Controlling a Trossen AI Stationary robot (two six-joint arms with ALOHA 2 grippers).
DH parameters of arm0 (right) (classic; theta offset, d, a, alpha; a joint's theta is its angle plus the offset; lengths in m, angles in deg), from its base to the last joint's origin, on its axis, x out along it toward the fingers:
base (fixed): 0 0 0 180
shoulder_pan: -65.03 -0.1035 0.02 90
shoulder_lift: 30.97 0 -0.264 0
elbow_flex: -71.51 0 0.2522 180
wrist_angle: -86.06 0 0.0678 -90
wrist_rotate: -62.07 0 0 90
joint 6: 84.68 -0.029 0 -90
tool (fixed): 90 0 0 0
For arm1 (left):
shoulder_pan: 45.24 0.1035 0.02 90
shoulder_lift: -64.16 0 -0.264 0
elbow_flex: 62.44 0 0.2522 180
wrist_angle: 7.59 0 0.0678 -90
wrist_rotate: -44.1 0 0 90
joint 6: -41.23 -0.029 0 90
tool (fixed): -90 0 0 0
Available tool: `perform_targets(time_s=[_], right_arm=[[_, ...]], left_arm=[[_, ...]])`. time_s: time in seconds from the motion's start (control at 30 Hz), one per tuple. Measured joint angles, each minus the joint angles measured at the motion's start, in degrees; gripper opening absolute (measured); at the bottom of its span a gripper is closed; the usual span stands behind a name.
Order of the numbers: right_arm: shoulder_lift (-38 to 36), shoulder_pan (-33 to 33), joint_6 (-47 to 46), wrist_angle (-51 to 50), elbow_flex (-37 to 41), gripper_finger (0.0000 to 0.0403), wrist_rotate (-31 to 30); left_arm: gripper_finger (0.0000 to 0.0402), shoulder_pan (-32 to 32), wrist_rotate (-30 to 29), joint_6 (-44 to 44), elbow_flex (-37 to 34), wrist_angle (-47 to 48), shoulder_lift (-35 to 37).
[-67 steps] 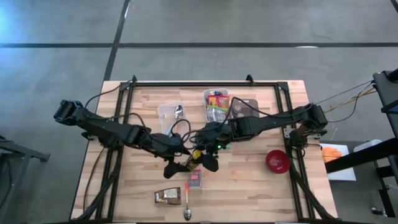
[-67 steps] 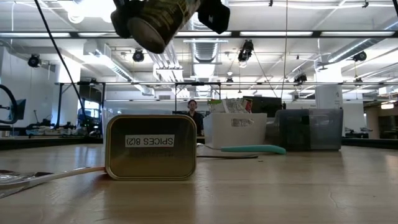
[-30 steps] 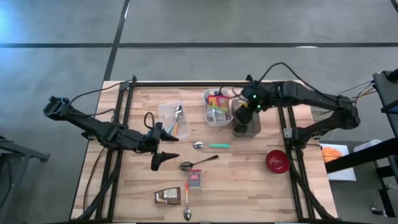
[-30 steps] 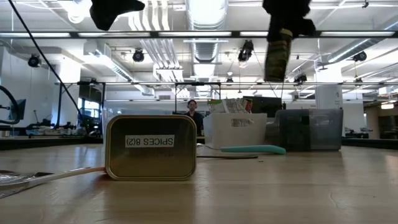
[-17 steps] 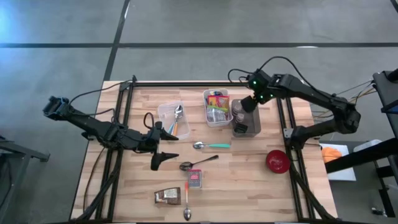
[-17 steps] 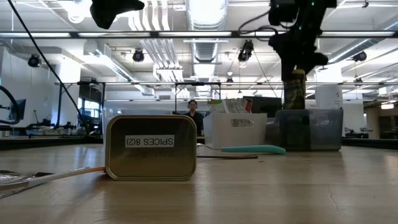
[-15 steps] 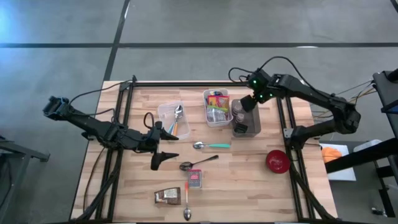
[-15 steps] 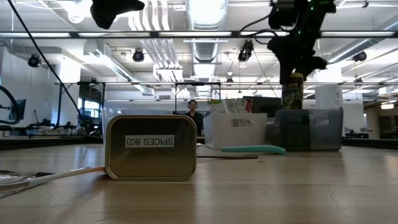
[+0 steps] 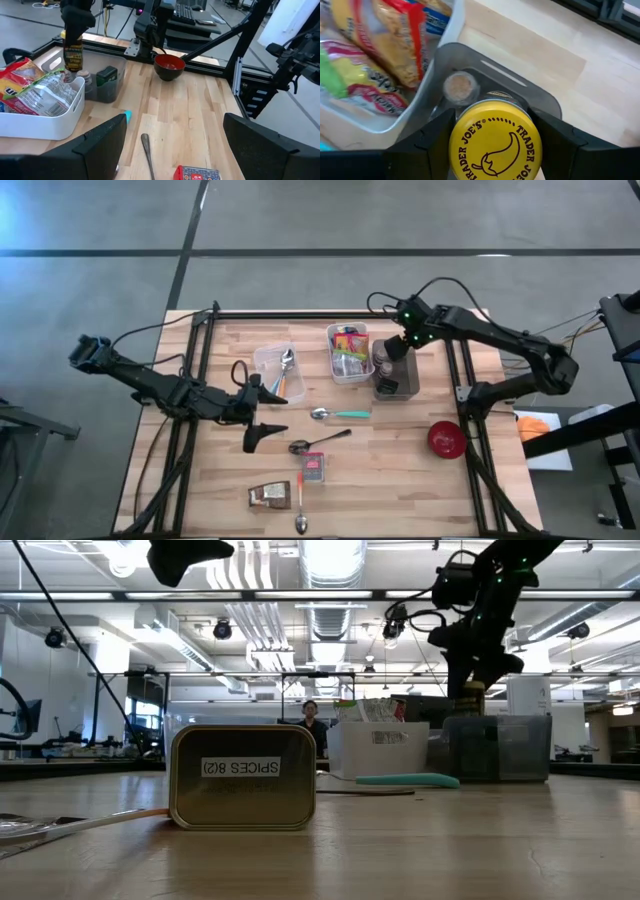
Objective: Pick & Place Food Item
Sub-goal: Put the yellow seasoning can into the black bin
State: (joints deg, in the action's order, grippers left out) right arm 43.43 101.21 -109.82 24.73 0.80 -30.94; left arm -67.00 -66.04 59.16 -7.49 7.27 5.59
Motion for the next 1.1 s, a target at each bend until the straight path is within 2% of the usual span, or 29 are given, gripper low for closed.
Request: perform_targets(time_s=[0.37,1.1], right_arm=[[6.95,-0.43,0.61,0.53,-1.34,0.0216,-1.98],[7.32,-0.42,1.06,3.13,-0.57,0.0216,-2.13]], left_arm=[[0.0334,0.11,0.02,0.02,0.0,0.22,0.0],[0.0334,0.15,0.04,0.07,-0.24,0.45,-0.03]])
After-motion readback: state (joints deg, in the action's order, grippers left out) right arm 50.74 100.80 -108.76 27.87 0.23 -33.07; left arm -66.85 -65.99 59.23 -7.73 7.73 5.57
